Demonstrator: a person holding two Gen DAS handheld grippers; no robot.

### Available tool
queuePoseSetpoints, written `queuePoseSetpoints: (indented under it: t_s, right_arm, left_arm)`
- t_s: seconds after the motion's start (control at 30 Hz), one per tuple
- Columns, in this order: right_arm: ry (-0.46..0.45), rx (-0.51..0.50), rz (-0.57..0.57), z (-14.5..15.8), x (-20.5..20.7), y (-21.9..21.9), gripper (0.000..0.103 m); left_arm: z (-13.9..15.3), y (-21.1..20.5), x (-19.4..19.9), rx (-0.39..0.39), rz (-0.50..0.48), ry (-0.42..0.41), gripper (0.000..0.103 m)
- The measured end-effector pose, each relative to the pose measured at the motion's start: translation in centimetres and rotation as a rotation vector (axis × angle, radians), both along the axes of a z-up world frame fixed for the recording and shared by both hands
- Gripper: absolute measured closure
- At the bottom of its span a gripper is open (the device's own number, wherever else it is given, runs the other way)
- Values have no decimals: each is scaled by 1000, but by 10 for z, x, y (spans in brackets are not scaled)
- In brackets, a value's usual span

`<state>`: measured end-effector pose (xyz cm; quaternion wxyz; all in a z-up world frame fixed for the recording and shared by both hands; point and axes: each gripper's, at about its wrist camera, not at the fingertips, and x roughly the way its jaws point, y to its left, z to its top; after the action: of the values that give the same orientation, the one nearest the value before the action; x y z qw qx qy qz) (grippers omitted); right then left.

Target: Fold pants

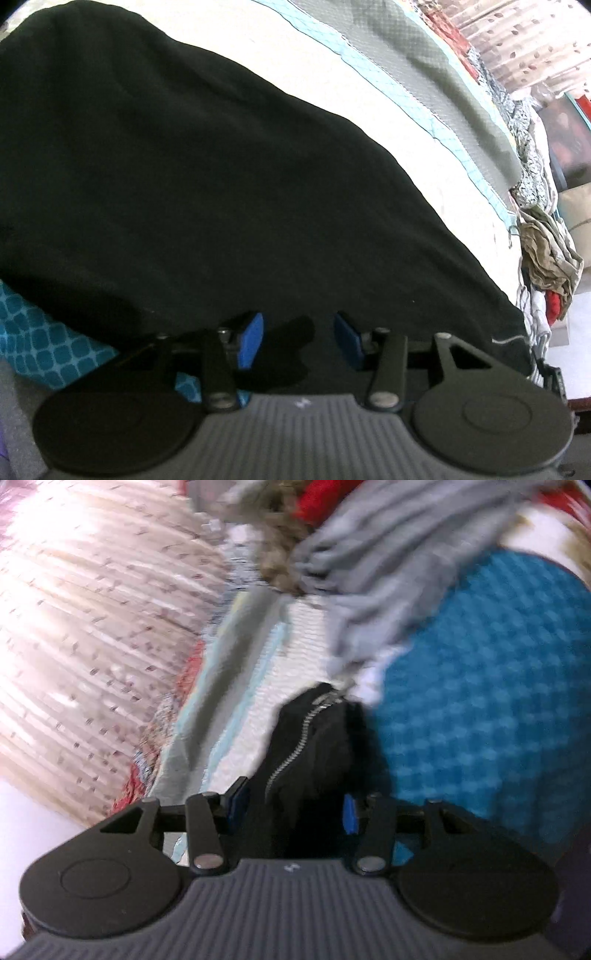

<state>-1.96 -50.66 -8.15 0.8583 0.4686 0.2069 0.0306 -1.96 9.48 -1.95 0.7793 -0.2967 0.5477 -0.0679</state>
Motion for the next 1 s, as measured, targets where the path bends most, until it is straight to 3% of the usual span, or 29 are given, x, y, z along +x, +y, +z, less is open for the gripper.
queuePoseSetpoints:
  t_s: [0.1, 0.17, 0.23, 0.27, 0.33, 0.37, 0.53, 0.7, 0.87, 1.0]
  right_arm:
    - [28, -61, 9, -3, 11, 4, 41]
    - [96, -32, -15, -18, 17, -2, 42]
    - [87, 21, -39, -27, 13, -10, 43]
    - [91, 31, -45, -26, 12, -13, 45]
    - [105, 12, -37, -18, 10, -10, 69]
    - [91, 4, -18, -12, 9, -8, 76]
    - [10, -79, 58, 28, 8, 24, 81]
    - [-46, -137, 237, 55, 24, 89, 84]
    - [-37, -170, 462, 56, 48, 175, 87]
    - [5, -300, 630, 46, 60, 254, 83]
  left_arm:
    - [-4, -1, 1, -10, 7, 6, 59]
    - [-5, -5, 4, -13, 6, 5, 57]
    - [-5, -5, 4, -15, 4, 2, 57]
    - [-6, -5, 4, -17, 3, 0, 57]
    - [-5, -1, 3, -25, -2, -8, 58]
    - [-6, 2, 2, -30, -4, -13, 59]
    - [-6, 9, 0, -71, -17, -34, 60]
    - [11, 5, 9, -106, -69, -119, 55]
    - [20, 2, 25, -164, -86, -153, 40]
    - [12, 3, 34, -210, -71, -150, 12]
